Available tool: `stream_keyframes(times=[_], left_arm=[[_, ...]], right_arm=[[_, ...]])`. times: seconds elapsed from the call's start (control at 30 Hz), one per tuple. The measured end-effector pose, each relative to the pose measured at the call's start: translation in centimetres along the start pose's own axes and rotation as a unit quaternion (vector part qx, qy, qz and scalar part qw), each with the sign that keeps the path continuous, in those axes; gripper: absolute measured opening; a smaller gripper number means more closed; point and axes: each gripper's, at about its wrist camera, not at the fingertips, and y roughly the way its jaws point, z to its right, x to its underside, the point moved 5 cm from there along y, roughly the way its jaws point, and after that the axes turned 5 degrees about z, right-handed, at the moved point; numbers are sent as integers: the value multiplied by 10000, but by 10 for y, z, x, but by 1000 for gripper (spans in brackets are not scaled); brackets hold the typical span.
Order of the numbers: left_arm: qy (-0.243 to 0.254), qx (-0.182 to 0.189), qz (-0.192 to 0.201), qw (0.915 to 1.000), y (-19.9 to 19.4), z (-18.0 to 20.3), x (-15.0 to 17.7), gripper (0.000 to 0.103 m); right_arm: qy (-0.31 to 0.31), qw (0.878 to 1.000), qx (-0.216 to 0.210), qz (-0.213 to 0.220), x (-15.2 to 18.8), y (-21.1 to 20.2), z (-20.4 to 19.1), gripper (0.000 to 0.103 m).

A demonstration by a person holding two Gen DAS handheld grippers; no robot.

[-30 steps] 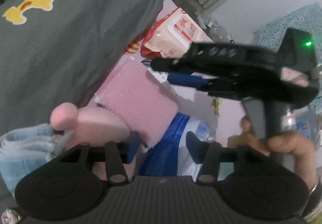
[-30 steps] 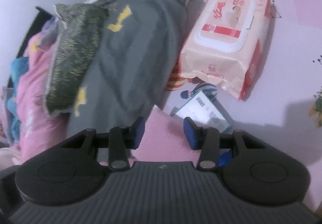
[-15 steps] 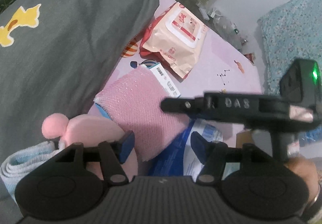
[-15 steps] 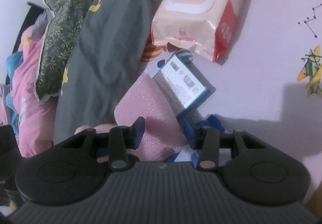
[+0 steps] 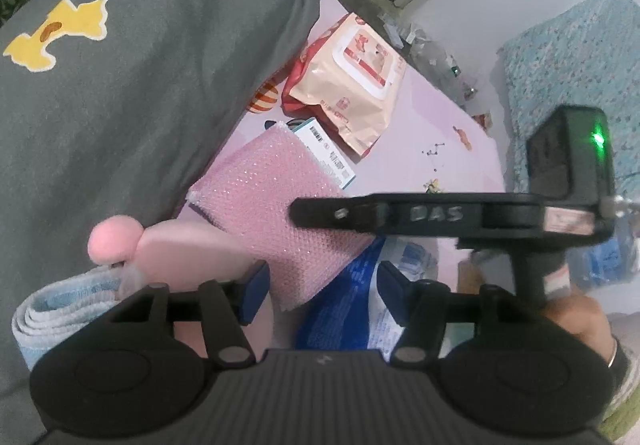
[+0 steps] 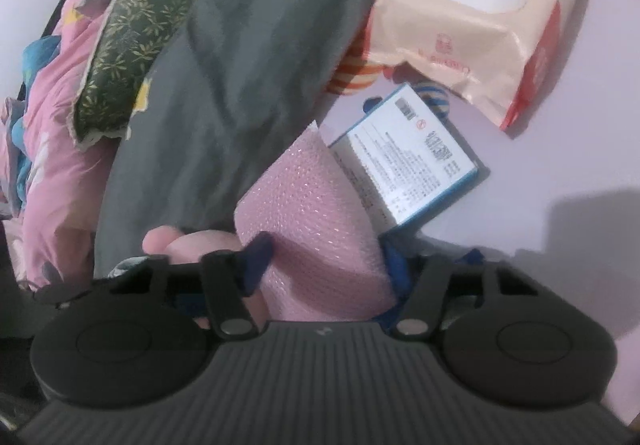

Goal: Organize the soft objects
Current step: 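Move the right gripper to the pink foam pad and grasp it, then carry the pink foam pad into the cardboard box and release it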

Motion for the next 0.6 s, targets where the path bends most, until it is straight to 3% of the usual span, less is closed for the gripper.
stream_keyframes(times=[0.07,0.13,0.37,0.6], left_arm=[[-61,48,64,9999,0,0,-1,65],[-117,78,132,9998,1,2,-2,69],[-236,-157,238,9993,21,21,-11,81],[-509,224,120,9984,26,41,-12,82]], right_arm=[[178,9997,-69,167,-2,-12,4,36],[384,9987,-119,314,-4,-23,10,34],[1087,9922,-198,572,2,-40,42,33],[1629,9808,-704,806,9,-53,53,29]])
